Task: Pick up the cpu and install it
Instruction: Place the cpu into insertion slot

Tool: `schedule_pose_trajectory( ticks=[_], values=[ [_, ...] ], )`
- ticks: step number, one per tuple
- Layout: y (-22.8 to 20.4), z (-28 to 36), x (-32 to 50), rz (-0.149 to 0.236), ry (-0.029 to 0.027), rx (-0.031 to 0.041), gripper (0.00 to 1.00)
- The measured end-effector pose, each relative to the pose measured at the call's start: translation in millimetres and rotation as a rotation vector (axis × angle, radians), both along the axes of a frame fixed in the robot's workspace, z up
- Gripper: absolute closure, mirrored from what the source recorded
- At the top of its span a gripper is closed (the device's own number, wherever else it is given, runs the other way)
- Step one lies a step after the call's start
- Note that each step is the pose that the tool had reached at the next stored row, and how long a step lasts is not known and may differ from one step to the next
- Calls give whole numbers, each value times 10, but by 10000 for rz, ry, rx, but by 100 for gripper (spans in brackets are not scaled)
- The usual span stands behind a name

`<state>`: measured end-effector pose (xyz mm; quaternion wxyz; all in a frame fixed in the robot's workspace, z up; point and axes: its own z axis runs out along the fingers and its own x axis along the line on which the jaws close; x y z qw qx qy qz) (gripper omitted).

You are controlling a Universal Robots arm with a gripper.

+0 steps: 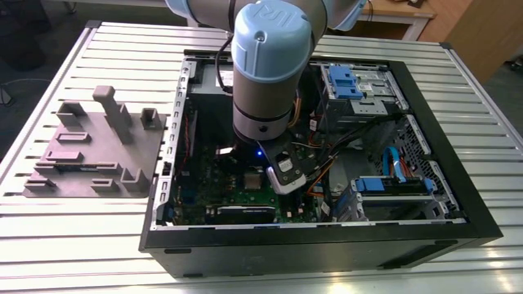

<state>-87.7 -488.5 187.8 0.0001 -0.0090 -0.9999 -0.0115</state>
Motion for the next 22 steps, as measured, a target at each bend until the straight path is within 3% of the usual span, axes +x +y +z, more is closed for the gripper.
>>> schedule_pose_trajectory(
  ticks=[10,11,14,22],
  values=[
    [0,-18,1,3,-2,3,52],
    [0,-18,1,3,0,4,46],
    [0,-14,0,0,-2,10,46],
    [0,138,0,2,18,9,47]
  ],
)
